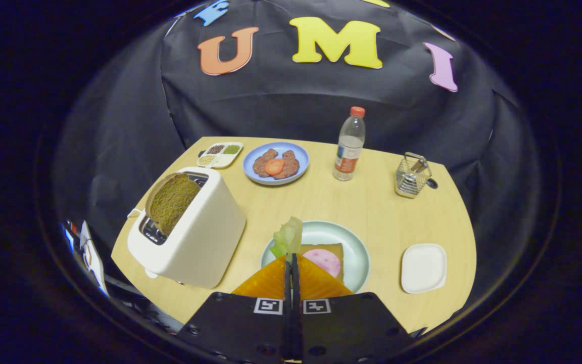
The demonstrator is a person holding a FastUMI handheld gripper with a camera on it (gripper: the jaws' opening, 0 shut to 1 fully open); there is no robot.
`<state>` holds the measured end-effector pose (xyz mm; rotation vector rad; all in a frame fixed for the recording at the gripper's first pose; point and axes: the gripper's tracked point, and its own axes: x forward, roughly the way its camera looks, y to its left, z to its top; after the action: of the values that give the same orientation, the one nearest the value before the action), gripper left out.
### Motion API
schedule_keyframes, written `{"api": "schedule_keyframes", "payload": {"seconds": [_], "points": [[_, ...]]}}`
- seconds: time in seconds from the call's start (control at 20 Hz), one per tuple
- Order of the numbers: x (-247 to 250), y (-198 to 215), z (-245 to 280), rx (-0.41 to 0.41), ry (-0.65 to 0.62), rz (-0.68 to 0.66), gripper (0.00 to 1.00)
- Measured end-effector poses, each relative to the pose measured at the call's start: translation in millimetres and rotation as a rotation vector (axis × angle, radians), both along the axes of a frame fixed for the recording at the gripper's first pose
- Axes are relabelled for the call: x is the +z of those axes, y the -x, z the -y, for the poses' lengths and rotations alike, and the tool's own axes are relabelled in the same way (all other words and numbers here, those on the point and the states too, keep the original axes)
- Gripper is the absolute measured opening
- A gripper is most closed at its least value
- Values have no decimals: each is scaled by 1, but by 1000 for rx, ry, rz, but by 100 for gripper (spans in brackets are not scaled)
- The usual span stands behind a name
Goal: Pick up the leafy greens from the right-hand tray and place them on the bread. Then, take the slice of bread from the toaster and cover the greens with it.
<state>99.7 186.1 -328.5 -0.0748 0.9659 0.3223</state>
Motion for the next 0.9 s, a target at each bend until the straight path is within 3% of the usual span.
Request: {"api": "schedule_keyframes", "payload": {"seconds": [0.15,0.6,0.9], "points": [[-14,-8,-11,-3,19,-21,0],[-75,-45,34,-114,152,-70,0],[-97,-53,55,-101,238,-48,0]]}}
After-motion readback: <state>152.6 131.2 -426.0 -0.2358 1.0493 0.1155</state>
